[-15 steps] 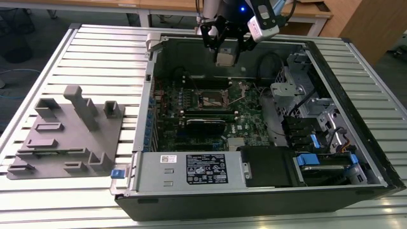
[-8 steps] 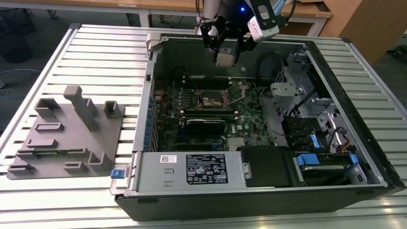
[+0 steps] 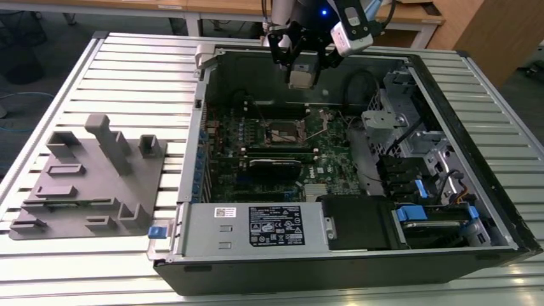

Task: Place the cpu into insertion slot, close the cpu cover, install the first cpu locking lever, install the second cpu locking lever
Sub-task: 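Place the cpu into insertion slot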

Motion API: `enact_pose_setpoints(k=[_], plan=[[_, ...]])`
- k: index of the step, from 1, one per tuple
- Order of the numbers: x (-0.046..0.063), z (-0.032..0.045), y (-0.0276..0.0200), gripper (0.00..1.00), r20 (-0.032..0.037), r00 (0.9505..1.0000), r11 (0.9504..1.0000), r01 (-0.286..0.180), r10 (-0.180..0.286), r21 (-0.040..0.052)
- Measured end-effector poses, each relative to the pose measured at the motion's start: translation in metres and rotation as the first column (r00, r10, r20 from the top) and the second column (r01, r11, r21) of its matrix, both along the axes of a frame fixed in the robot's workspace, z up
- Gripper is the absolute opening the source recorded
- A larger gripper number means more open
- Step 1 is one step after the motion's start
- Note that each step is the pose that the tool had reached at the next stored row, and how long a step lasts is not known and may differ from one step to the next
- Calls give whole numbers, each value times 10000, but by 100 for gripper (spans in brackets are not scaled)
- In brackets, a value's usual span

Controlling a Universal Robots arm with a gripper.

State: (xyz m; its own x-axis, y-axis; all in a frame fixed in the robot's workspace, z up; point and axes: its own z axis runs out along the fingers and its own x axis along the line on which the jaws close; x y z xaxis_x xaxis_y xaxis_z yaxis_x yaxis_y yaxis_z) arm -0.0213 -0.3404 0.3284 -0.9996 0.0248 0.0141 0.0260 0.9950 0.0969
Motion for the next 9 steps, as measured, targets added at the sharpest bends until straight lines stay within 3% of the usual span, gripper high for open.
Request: enact_pose_setpoints(k=[9], plan=[[0,-21,-3,54,0,10000,10000,-1,1,2]])
